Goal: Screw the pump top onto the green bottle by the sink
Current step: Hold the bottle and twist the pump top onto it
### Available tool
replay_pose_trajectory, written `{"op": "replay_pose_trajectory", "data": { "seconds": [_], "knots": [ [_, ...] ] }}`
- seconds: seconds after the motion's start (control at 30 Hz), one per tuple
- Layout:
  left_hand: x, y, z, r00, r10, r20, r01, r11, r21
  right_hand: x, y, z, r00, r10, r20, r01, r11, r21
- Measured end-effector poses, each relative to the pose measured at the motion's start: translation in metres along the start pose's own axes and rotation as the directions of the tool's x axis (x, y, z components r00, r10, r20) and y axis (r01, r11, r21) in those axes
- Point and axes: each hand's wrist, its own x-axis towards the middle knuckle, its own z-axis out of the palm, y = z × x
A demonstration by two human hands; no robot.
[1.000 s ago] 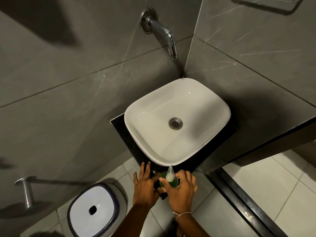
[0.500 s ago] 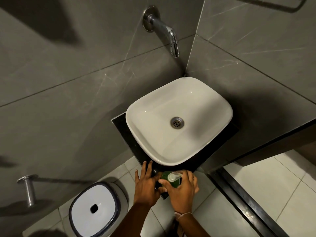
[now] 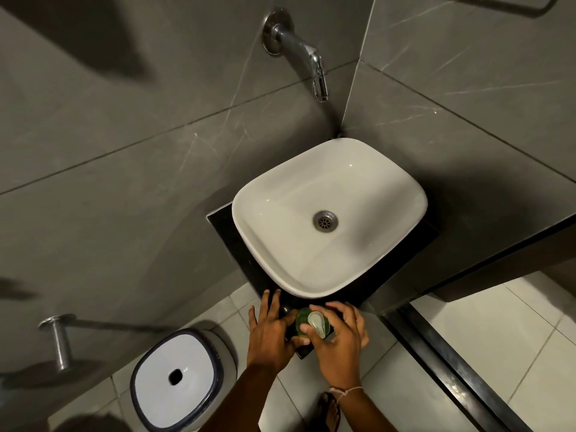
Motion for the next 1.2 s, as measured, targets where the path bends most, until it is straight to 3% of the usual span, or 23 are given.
{"op": "replay_pose_trajectory", "data": {
  "seconds": [0.17, 0.37, 0.57, 0.77, 0.97, 1.1, 1.2],
  "knots": [
    [-0.001, 0.001, 0.000, 1.000, -0.004, -0.011, 0.004, 1.000, -0.009, 0.005, -0.011, 0.004, 0.996, 0.086, -0.018, -0.088, 0.993, -0.080],
    [-0.001, 0.004, -0.002, 1.000, -0.011, 0.007, 0.011, 1.000, 0.015, 0.000, 0.006, -0.003, 0.998, -0.036, 0.048, 0.038, 0.998, -0.043],
    [-0.003, 0.004, 0.001, 1.000, -0.030, -0.005, 0.030, 0.999, 0.011, 0.007, -0.003, -0.001, 0.997, 0.062, 0.036, -0.060, 0.997, -0.041],
    [-0.002, 0.005, 0.001, 0.999, -0.038, 0.007, 0.038, 0.999, 0.033, 0.003, 0.004, -0.003, 0.998, -0.057, 0.042, 0.058, 0.998, -0.030],
    [-0.004, 0.005, 0.002, 0.999, -0.038, -0.004, 0.038, 0.999, 0.016, 0.007, -0.007, 0.004, 0.996, 0.089, -0.001, -0.089, 0.996, -0.024],
    [-0.003, 0.004, 0.002, 1.000, -0.030, -0.001, 0.030, 0.999, 0.022, 0.001, 0.004, 0.003, 0.999, -0.043, 0.011, 0.043, 0.999, -0.010],
    [-0.003, 0.004, 0.002, 1.000, -0.023, 0.005, 0.023, 0.999, 0.030, 0.003, 0.004, 0.002, 1.000, 0.019, -0.020, -0.020, 1.000, -0.023]
  ]
}}
